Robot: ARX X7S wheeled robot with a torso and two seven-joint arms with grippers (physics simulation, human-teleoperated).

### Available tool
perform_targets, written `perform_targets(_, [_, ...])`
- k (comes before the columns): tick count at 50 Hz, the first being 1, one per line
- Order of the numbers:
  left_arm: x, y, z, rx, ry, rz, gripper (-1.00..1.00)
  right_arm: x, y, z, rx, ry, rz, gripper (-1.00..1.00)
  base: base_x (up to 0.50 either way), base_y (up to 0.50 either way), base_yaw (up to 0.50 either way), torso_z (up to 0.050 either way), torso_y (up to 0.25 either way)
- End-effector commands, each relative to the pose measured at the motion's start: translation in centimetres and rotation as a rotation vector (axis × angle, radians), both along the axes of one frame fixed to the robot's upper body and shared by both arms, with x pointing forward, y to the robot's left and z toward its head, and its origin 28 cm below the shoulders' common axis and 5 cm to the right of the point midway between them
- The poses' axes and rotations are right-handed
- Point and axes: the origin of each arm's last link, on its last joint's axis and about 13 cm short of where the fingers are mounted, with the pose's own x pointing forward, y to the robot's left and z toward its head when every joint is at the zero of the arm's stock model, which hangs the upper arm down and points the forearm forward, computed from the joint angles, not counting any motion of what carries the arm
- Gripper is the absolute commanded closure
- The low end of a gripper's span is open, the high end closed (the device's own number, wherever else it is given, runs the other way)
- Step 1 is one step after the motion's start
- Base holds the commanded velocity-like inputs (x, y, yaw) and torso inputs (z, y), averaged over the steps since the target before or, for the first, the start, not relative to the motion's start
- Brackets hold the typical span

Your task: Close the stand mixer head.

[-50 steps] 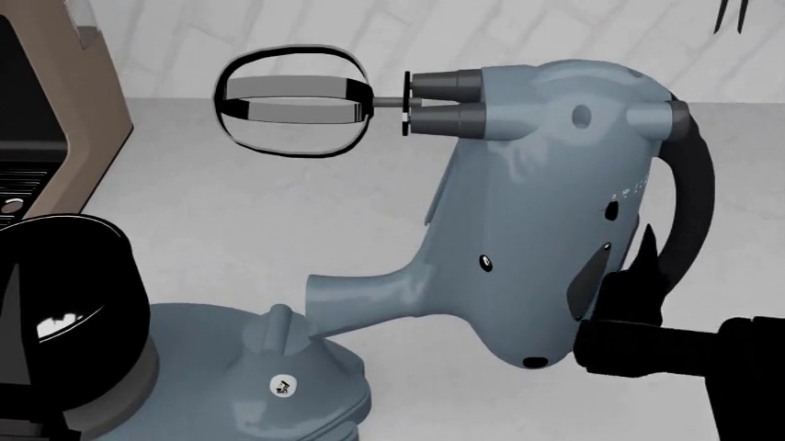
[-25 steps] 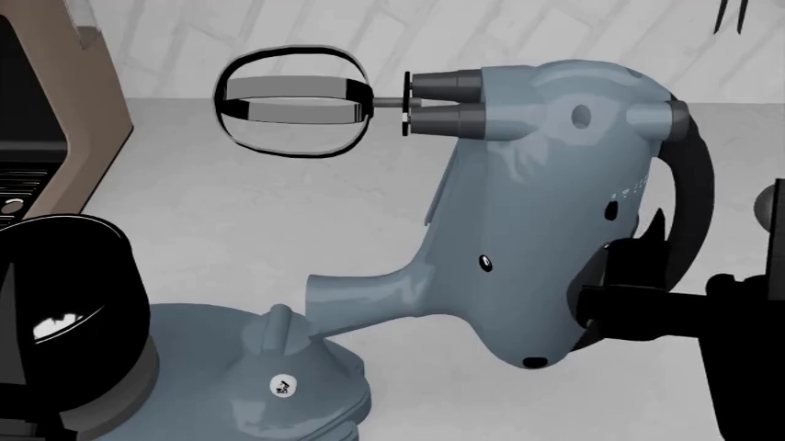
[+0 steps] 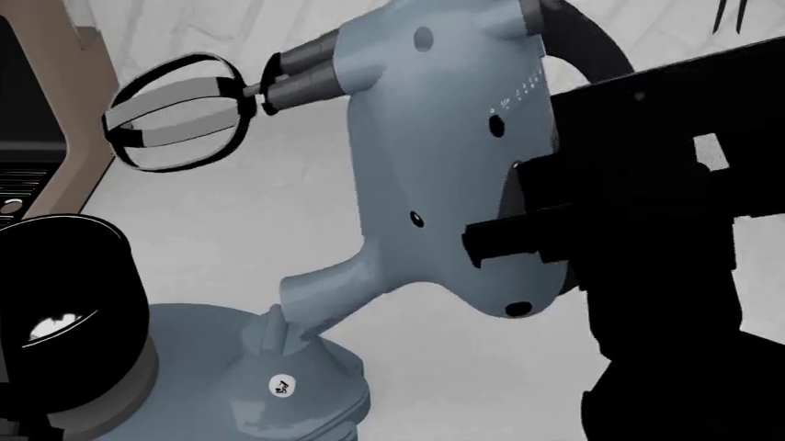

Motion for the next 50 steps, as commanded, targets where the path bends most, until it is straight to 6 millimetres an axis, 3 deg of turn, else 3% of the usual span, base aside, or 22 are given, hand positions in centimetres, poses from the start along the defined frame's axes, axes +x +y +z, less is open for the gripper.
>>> perform_targets(1, [0.4, 0.8, -0.1, -0.026, 0.013, 0.081, -1.00, 5.9, 4.9, 1.3, 0.106, 0.440, 0.350, -1.00, 0.03, 0.01, 0.02, 0.000, 0.000])
perform_targets(7, [0.0, 1.2, 0.1, -0.042, 0.000, 0.083, -1.00, 6.9, 7.7, 4.9, 0.018, 0.446, 0.404, -1.00, 0.03, 0.01, 0.02, 0.000, 0.000])
perform_targets(12, [-0.8, 1.8, 0.3, -0.040, -0.023, 0.057, -1.00, 9.0, 12.6, 8.0, -0.074, 0.492, 0.494, -1.00, 0.02, 0.01, 0.02, 0.000, 0.000])
perform_targets(16, [-1.8, 2.2, 0.7, -0.002, -0.043, 0.002, -1.00, 10.1, 15.4, 8.7, -0.088, 0.516, 0.567, -1.00, 0.02, 0.01, 0.02, 0.000, 0.000])
perform_targets(25, [-3.1, 2.9, 1.2, -0.023, -0.074, -0.012, -1.00, 9.6, 17.4, 2.4, -0.182, 0.642, 0.682, -1.00, 0.01, 0.01, 0.01, 0.000, 0.000])
perform_targets(29, [-3.1, 3.1, 1.3, -0.042, -0.081, -0.002, -1.00, 9.3, 17.4, -0.8, -0.244, 0.722, 0.705, -1.00, 0.01, 0.01, 0.01, 0.000, 0.000])
perform_targets(38, [-3.1, 3.3, 1.3, -0.058, -0.082, 0.005, -1.00, 8.6, 16.8, -6.0, -0.342, 0.871, 0.696, -1.00, 0.02, 0.01, 0.02, 0.000, 0.000])
perform_targets(50, [-3.3, 3.4, 1.3, -0.058, -0.085, 0.006, -1.00, 8.7, 16.6, -6.2, -0.330, 0.892, 0.697, -1.00, 0.02, 0.01, 0.02, 0.000, 0.000])
